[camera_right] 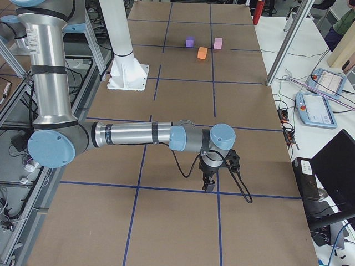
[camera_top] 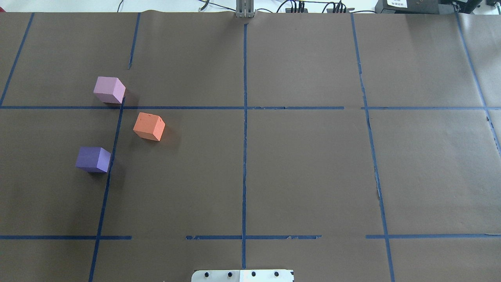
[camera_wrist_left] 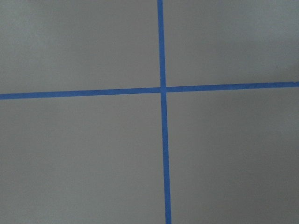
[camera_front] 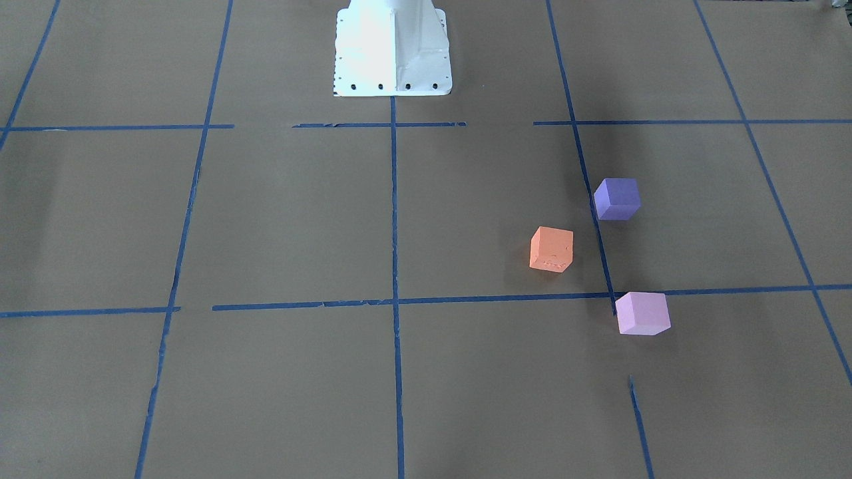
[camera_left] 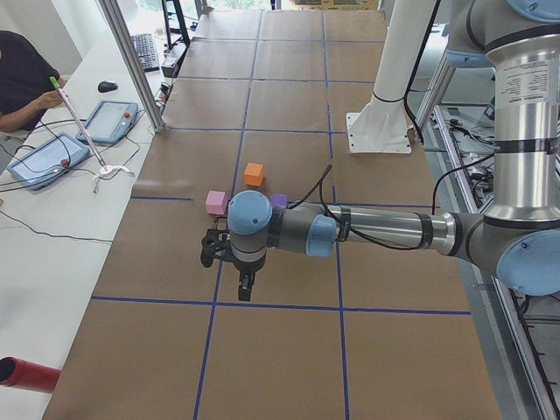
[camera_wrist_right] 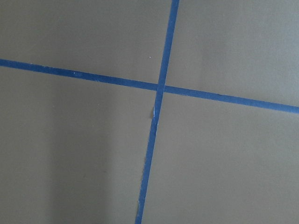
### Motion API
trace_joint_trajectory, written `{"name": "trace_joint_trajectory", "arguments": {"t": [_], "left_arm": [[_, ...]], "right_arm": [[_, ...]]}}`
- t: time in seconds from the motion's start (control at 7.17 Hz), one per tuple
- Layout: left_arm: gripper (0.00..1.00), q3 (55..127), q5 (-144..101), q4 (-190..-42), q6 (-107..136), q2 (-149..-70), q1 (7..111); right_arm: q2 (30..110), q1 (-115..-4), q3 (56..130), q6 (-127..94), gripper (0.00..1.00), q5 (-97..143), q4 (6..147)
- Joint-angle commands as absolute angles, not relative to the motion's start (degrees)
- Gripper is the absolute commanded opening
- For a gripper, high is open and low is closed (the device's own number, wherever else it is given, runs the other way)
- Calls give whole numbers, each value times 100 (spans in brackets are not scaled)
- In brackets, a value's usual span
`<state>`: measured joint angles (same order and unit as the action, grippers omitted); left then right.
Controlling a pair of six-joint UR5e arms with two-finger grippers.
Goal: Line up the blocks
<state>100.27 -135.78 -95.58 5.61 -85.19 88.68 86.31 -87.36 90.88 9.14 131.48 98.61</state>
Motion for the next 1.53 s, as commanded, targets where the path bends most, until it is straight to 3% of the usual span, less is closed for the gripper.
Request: {"name": "trace_joint_trajectory", "arguments": {"t": [0.0, 0.56, 0.84, 1.4], "left_arm": [[100, 10317, -13579, -9580, 1357, -8945, 8213], [100, 10239, -13518, -9598, 2733, -10271, 6825], [100, 9854, -12862, -9694, 3328, -11088, 5868], [100, 9372, -12544, -10658, 3786, -11441, 5021]], "right_arm": [[8631, -8736, 9088, 914, 100, 13148, 9861], [8631, -8736, 9088, 914, 100, 13148, 9861], [8631, -8736, 9088, 914, 100, 13148, 9861], [8631, -8736, 9088, 914, 100, 13148, 9861]]}}
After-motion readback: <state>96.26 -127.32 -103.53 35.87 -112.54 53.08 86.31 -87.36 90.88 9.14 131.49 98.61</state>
